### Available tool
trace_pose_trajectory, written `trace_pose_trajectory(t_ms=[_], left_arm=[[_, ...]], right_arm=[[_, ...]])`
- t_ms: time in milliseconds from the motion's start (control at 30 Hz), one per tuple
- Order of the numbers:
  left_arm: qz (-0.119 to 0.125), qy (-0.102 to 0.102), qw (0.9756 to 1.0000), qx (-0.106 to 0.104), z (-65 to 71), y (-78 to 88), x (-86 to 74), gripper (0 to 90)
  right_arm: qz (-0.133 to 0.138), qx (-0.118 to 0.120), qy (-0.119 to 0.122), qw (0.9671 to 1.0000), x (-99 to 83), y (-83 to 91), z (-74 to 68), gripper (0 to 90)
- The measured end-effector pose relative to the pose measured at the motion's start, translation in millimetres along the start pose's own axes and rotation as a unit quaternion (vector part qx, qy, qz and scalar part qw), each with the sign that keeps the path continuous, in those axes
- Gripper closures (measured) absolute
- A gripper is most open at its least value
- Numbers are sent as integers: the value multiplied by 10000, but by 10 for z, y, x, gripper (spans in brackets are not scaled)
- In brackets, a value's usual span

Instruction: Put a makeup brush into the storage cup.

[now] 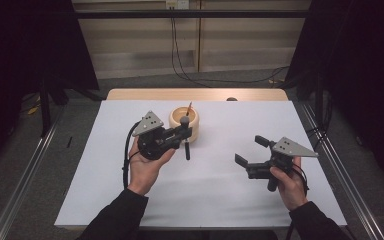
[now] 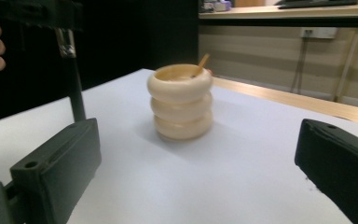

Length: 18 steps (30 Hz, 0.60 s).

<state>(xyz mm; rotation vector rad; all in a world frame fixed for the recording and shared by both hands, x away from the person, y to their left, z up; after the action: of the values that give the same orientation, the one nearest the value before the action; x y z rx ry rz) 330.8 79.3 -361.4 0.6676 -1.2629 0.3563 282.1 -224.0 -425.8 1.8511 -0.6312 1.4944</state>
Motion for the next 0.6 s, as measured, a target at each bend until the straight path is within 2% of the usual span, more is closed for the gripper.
trace_pose_trajectory(t_ms=[67, 233, 300, 367, 500, 600], left_arm=[[46, 62, 10000, 25, -20, 9, 10, 775], [17, 11, 10000, 76, -97, 40, 22, 775], [70, 68, 9999, 102, -115, 42, 39, 775], [-16, -41, 9999, 155, -131, 47, 59, 776], [89, -44, 9998, 154, -166, 55, 126, 775], [105, -44, 9997, 238, -211, 66, 172, 776]], right_arm=[[2, -54, -23, 10000, -21, 65, 16, 0], [31, -240, -30, 9997, -41, 195, 48, 0], [-20, -286, 0, 9996, -76, 250, 60, 0], [-95, -378, 7, 9992, -132, 300, 69, 0], [-95, -497, -4, 9987, -215, 415, 63, 0], [-44, -559, 11, 9984, -243, 498, 59, 0]])
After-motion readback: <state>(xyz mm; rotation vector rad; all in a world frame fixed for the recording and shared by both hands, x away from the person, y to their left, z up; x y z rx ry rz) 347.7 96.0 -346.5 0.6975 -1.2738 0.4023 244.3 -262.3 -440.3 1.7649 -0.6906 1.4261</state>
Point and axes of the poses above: each handheld gripper's, and its own axes: y roughly backward along the jaws, x roughly out of its top, z roughly to its right, the point moved 3 cm from there along -y, roughly forward along the jaws, and after that the axes turned 4 degrees about x, right-handed, at the moved point
